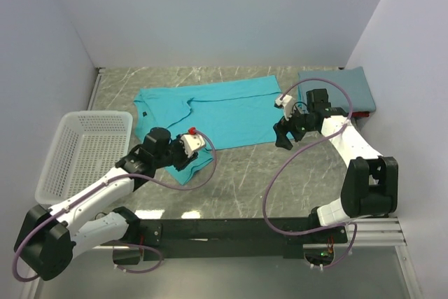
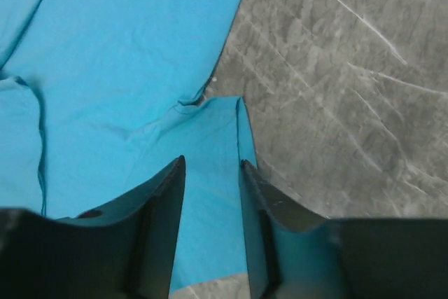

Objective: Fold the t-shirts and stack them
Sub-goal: Fold the tshirt

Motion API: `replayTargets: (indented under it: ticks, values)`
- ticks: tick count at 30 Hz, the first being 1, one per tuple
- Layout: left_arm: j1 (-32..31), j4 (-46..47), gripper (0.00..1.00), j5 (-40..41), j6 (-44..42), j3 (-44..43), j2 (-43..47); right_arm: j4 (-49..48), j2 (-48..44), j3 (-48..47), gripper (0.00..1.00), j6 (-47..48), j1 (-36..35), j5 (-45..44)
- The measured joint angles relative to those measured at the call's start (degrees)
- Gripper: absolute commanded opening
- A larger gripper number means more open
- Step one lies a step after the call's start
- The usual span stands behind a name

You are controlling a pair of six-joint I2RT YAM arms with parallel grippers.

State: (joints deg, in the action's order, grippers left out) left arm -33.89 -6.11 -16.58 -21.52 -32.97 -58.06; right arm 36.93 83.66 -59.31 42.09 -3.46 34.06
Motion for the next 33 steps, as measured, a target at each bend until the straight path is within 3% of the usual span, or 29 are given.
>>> replayTargets:
  ticks: [4,8,10,12,15,17,21,27,33]
  values:
    - [-3.3,-5.6,0.26,3.7,0.2,-1.7,0.0,0.0,-0.1,0.0,0.92,0.4,0.0,-0.5]
    - [-10.0,-14.0,0.27,13.7,4.8,-9.1,-8.7,0.1,-0.1,0.0,0.92,0.5,0.0,-0.8]
    - [-11.6,-18.3,0.31,17.0,7.9,-14.0,-14.2,0.1,-0.2,0.0,0.93,0.5,0.0,-1.2]
    - [-12.0,-22.7,0.43,20.0,12.9,-19.8,-20.0,0.1,-0.3,0.0,0.93,0.5,0.0,-1.6]
    - [-13.2,-25.9,0.49,24.0,21.5,-24.5,-25.3,0.1,-0.5,0.0,0.93,0.5,0.0,-1.8]
    - [-14.8,-28.6,0.48,26.7,28.1,-24.7,-26.1,0.1,-0.6,0.0,0.93,0.5,0.0,-1.9]
    - [-16.7,-35.2,0.33,30.2,39.6,-24.3,-26.1,0.1,-0.6,0.0,0.93,0.5,0.0,-1.9]
    - [-16.8,-41.9,0.28,31.5,53.3,-24.4,-26.0,0.2,-0.6,0.0,0.93,0.6,0.0,-1.9]
    - [-16.8,-43.3,0.29,31.5,59.7,-22.4,-26.3,0.4,-0.7,0.0,0.93,0.7,0.1,-1.8]
